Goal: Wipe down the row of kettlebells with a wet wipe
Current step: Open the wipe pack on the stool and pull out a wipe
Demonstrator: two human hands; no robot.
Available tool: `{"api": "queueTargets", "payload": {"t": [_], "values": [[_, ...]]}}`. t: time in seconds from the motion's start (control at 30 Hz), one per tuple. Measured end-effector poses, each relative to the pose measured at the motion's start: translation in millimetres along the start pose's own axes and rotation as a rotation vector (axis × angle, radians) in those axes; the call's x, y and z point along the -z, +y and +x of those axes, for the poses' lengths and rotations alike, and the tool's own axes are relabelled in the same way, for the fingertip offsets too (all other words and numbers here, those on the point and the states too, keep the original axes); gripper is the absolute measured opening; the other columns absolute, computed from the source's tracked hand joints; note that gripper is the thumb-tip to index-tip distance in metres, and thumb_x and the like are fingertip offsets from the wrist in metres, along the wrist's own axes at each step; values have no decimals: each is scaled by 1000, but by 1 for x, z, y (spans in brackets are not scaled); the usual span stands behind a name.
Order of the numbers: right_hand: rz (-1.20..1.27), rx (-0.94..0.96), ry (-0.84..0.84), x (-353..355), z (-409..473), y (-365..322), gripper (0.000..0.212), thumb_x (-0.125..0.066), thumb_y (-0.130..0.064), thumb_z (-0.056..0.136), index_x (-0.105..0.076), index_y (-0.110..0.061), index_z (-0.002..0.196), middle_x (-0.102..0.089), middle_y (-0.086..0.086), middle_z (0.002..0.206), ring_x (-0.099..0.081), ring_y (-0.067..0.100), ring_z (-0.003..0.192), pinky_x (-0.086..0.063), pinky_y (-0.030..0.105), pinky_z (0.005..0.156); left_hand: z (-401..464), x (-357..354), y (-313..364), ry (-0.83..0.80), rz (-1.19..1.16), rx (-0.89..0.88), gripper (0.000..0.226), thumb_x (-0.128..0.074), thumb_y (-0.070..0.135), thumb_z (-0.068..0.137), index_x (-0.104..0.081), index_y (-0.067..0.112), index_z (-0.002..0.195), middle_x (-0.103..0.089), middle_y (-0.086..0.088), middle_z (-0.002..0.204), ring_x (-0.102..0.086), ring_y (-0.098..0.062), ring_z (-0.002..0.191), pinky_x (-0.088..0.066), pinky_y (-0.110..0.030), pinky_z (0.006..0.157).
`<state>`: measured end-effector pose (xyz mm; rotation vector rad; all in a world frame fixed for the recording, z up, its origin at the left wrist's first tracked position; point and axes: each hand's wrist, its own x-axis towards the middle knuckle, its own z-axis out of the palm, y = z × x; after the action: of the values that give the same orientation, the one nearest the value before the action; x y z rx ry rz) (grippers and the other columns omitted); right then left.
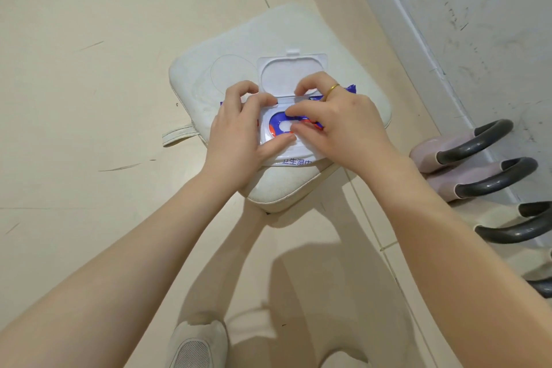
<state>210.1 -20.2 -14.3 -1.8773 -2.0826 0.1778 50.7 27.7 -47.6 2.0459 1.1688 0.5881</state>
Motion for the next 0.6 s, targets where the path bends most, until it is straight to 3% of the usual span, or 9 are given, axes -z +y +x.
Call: {"api": "queueTargets", "payload": {"t": [0.17,0.27,0.37,0.43,0.5,0.6], "values": [[-127,95,35,-2,-2,-9,13,-58,-20,77,-68,-18,68,-66,2,90,-55,27,54,-30,22,44,0,0,1,23,19,-9,74,-54,58,61,-57,9,117,-44,-15,128,-53,-34,106,-46,-47,88],[-202,17,34,-5,-1,-14,8,-69,-10,70,-65,-13,63,-63,5,77,-52,28,51,-24,18,43,-1,0,0,26,16,-18,72,-54,58,62,-60,11,116,-45,-14,129,-54,-33,102,-47,-46,86],[-263,-82,6,-9,1,-16,16,-76,-6,64,-61,-11,60,-58,6,67,-49,26,47,-7,10,49,-3,0,0,28,12,-13,68,-55,57,63,-62,14,115,-45,-12,130,-55,-30,98,-48,-46,84],[-283,-93,14,-9,2,-19,17,-76,-5,64,-60,-10,61,-56,7,65,-50,26,46,-4,11,49,-4,0,2,26,11,-12,66,-54,56,64,-62,14,115,-45,-13,131,-55,-30,96,-48,-47,84],[-229,-91,22,-9,1,-17,9,-68,-9,75,-62,-7,69,-58,11,71,-55,30,54,-13,16,44,-4,-1,2,24,2,-8,65,-54,56,65,-63,15,115,-44,-13,132,-54,-30,97,-48,-47,86],[-54,-165,66,-7,-5,-14,13,-54,-13,82,-63,-4,79,-61,13,83,-56,31,67,-33,29,52,-5,-1,2,32,-10,-4,64,-54,57,64,-64,18,114,-43,-13,135,-54,-31,99,-47,-47,88]]}}
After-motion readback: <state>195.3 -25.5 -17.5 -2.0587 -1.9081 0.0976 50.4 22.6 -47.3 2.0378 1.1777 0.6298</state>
